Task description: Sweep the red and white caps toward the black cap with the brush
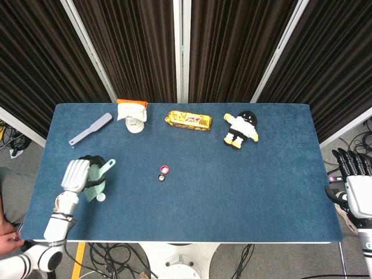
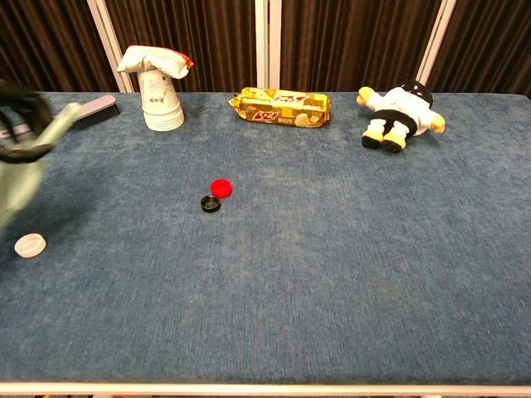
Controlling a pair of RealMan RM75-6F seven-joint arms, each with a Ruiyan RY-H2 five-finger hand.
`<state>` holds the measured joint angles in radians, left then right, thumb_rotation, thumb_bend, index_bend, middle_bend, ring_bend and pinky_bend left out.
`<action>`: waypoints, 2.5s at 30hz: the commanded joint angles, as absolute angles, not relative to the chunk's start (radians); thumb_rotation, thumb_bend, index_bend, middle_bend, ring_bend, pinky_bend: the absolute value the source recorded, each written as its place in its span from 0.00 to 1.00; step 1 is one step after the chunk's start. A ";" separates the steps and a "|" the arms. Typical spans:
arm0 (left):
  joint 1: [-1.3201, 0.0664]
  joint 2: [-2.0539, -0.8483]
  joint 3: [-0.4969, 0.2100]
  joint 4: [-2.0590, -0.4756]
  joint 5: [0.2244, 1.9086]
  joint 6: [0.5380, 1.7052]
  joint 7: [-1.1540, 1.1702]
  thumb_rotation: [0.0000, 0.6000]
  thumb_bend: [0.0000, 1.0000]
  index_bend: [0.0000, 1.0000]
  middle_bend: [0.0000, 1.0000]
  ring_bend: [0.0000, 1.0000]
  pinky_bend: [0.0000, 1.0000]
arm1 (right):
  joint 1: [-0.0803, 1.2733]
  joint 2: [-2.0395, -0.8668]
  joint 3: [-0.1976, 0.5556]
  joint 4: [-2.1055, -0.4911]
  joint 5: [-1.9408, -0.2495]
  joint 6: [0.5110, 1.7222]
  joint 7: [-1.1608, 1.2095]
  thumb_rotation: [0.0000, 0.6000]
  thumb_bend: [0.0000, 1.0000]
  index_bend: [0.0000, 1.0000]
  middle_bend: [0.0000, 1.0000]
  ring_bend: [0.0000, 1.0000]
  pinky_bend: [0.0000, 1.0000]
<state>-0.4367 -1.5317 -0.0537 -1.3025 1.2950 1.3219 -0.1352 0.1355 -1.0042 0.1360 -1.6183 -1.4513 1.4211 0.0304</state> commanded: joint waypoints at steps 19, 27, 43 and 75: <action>-0.341 -1.729 -0.116 -1.188 1.263 1.327 -0.191 1.00 0.53 0.57 0.64 0.46 0.48 | 0.135 -0.995 0.132 -1.651 -1.437 1.430 0.003 1.00 0.19 0.00 0.06 0.00 0.00; -0.397 -1.829 -0.147 -1.088 1.324 1.308 -0.222 1.00 0.53 0.57 0.64 0.46 0.48 | 0.127 -0.992 0.127 -1.652 -1.435 1.438 0.007 1.00 0.19 0.00 0.07 0.00 0.00; -0.588 -1.989 -0.221 -0.914 1.375 1.172 -0.280 1.00 0.53 0.57 0.64 0.46 0.48 | 0.104 -0.989 0.122 -1.635 -1.428 1.462 0.042 1.00 0.19 0.00 0.07 0.00 0.00; -0.689 -1.828 -0.255 -0.977 1.398 1.171 -0.180 1.00 0.53 0.57 0.63 0.46 0.46 | 0.088 -0.997 0.117 -1.592 -1.451 1.482 0.106 1.00 0.20 0.00 0.07 0.00 0.00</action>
